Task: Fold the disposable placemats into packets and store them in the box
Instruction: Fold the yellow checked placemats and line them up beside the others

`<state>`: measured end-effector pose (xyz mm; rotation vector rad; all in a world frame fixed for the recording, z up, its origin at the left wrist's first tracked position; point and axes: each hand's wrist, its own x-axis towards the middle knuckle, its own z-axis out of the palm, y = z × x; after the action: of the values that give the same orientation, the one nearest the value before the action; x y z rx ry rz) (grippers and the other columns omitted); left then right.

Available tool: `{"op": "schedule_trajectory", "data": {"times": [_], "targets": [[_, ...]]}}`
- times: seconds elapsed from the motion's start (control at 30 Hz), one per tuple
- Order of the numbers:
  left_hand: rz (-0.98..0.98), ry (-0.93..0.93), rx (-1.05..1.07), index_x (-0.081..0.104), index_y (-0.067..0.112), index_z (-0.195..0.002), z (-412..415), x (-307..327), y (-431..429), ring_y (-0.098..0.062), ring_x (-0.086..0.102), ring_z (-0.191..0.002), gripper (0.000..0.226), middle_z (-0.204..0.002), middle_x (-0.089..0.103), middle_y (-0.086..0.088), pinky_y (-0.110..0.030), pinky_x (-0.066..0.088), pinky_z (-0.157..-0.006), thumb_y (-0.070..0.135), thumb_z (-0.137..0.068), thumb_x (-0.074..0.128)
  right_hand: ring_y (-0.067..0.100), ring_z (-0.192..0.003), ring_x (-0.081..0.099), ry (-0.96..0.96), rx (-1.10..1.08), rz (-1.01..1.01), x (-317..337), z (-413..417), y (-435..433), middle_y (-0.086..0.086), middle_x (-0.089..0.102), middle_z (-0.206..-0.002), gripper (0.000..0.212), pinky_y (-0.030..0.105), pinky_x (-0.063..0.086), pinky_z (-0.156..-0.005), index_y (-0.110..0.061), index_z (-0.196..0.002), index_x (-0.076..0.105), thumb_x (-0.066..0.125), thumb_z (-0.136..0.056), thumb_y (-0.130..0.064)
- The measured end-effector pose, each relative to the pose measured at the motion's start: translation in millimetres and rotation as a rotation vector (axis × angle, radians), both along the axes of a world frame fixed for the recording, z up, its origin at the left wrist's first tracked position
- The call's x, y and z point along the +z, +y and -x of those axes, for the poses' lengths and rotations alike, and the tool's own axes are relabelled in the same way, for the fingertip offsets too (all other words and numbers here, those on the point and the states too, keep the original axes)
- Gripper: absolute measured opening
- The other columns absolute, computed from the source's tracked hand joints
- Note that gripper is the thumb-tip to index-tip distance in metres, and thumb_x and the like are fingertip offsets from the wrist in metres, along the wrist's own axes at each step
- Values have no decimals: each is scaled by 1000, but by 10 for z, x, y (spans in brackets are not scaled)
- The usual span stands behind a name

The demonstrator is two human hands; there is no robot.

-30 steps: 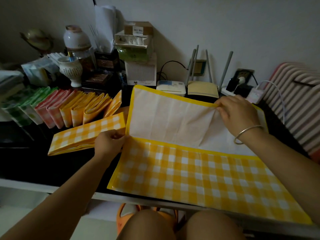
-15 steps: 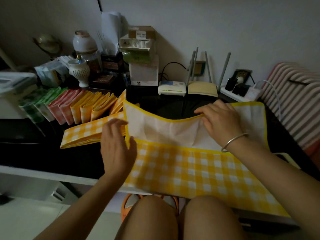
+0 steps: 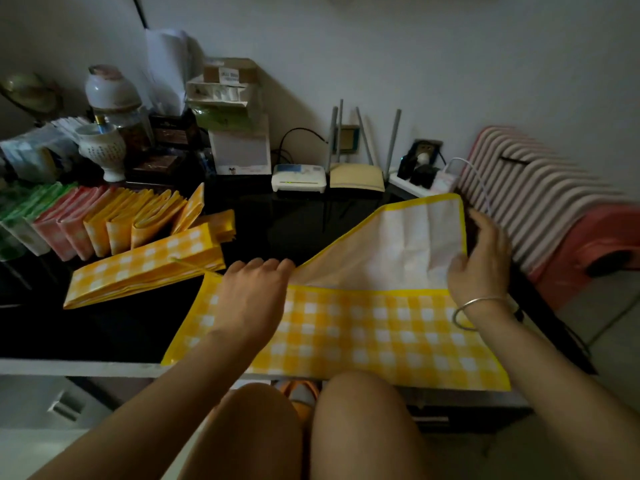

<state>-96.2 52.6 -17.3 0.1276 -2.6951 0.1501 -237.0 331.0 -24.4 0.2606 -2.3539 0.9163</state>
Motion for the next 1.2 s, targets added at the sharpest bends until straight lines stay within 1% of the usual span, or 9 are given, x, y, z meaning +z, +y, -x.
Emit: {"op": "schedule_trajectory", "data": {"times": [0.13,0.23,0.37,0.5,0.63,0.73,1.0,1.07,1.2], "targets": [[-3,37,16,63,13,-74,41,21,23,-27,54,-50,21,-55,53,-3,-25,21,-51,0,-66,78,35,-128,45,-739,3,556,-260,329,393,18,31,-151,73,41,44,-99,-10,-151,17,49,-89,12],[-19,47,6,63,10,-75,71,41,55,-27,51,-47,22,-52,51,-4,-23,19,-51,-3,-65,78,19,-72,67,-959,124,563,-261,417,539,21,58,-123,51,20,54,-54,-6,-136,44,51,-90,12],[-48,26,23,63,11,-78,116,12,22,-27,51,-48,20,-54,51,-3,-22,22,-48,-1,-69,76,22,-69,62,-946,127,429,-242,556,610,13,63,-84,32,28,50,-61,0,-108,62,49,-83,15],[-48,22,34,64,11,-79,138,-25,15,-26,50,-48,18,-54,51,-3,-23,24,-47,-1,-71,74,29,-78,50,-986,165,290,-303,664,653,18,57,-85,55,40,38,-69,10,-104,57,62,-53,-10],[-52,28,42,63,10,-77,155,-39,13,-26,49,-47,18,-54,50,-4,-22,22,-47,-2,-70,74,36,-86,65,-968,191,152,-330,650,642,21,70,-96,25,46,51,-84,-12,-93,67,60,-77,5],[-39,15,45,64,11,-80,153,-54,20,-27,51,-49,17,-56,52,-4,-23,24,-46,-2,-71,73,44,-96,64,-909,180,3,-398,687,657,31,66,-102,26,56,50,-89,3,-100,64,68,-75,8],[-35,10,68,67,11,-81,153,-83,9,-26,51,-47,19,-55,54,-4,-21,21,-46,-3,-70,75,36,-100,65,-825,-169,-241,-503,701,618,21,68,-107,50,38,52,-84,-2,-103,69,87,-66,-30],[-50,8,59,69,11,-82,143,-106,-13,-26,51,-46,20,-54,54,-3,-20,22,-45,-3,-69,76,30,-100,65,-771,-211,-359,-478,679,521,18,69,-95,28,33,49,-75,-16,-91,72,79,-73,-37],[-85,-10,26,71,13,-81,111,-179,-64,-24,47,-41,21,-50,52,-1,-17,17,-47,-4,-69,77,18,-92,60,-621,-46,87,-657,724,494,4,65,-89,15,33,49,-83,-18,-83,67,63,-84,-4]]}}
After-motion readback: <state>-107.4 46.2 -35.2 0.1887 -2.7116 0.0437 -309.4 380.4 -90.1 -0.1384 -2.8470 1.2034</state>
